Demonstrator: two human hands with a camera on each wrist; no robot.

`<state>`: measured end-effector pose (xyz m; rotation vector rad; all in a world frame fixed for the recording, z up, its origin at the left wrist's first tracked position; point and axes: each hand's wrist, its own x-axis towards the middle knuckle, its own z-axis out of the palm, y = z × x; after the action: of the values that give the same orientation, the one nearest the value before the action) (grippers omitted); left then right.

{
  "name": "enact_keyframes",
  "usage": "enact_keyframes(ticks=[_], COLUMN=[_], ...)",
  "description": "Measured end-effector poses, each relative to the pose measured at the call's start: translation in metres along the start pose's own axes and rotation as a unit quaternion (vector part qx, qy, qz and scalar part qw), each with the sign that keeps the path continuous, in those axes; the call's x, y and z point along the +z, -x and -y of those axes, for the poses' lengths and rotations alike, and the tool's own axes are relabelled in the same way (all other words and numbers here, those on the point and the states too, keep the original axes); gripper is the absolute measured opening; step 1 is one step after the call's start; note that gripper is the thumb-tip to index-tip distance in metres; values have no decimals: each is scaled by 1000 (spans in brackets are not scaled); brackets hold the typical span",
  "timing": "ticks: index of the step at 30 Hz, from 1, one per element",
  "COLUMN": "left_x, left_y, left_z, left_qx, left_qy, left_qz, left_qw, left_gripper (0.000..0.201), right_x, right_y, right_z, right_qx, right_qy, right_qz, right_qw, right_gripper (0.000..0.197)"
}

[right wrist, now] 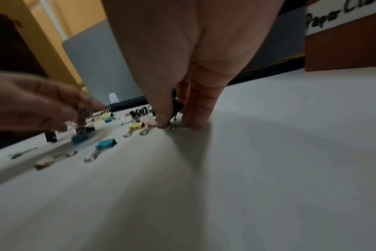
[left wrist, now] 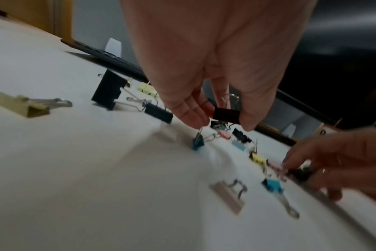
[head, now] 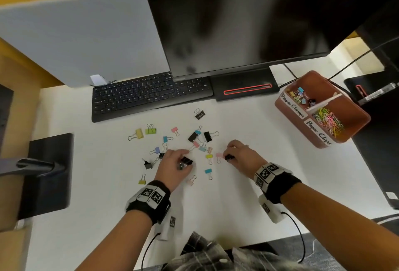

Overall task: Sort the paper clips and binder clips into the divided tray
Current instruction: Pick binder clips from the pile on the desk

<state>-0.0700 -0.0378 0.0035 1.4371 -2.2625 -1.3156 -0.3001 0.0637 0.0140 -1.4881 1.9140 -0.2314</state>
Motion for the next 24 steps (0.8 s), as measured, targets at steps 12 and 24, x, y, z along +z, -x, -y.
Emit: enact_keyframes(ticks=[12,24], left_x=[-26,-5], left_y=[20,-18], left_z=[32,14], left_qx=[1,60], left_qy=[-37,-145], left_qz=[-9,2], left_qw=[999,988], left_gripper=[36,25], right_x=[19,15], right_y=[-7,-15], right_z=[10,17], right_qx=[59,76], right_qy=[-1,-9], right_qz=[-71,-23], right_qw=[996,997], right_gripper=[25,14])
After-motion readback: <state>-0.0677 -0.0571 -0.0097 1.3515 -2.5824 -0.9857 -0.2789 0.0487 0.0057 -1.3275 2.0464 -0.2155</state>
